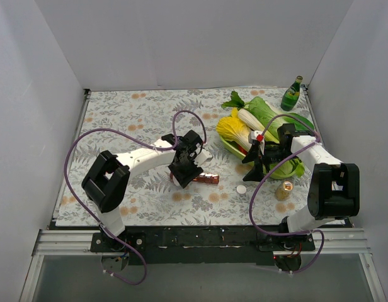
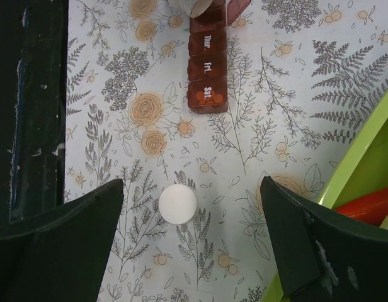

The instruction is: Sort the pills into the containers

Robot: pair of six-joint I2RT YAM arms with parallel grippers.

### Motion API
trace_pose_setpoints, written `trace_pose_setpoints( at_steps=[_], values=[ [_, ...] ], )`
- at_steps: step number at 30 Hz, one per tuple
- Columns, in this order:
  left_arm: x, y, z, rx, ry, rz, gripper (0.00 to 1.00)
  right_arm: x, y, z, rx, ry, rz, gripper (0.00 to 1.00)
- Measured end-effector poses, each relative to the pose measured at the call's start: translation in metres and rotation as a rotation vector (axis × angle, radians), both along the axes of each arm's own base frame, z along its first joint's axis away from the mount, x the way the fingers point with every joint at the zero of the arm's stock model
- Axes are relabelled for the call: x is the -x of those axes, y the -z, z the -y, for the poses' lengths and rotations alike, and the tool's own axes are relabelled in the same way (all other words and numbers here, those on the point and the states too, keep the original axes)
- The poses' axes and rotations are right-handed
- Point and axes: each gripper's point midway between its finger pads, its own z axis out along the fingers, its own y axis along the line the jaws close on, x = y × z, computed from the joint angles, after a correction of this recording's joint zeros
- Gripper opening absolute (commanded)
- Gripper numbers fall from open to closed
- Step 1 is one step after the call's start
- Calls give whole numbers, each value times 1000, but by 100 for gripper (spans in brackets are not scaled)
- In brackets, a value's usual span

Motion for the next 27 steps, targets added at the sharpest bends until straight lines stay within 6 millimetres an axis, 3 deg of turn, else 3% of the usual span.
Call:
trace_pose_setpoints(
  at_steps=[27],
  values=[
    [-2,1,1,-55,-1,-6,0,2,-1,0,-6,0,-13,98]
  ],
)
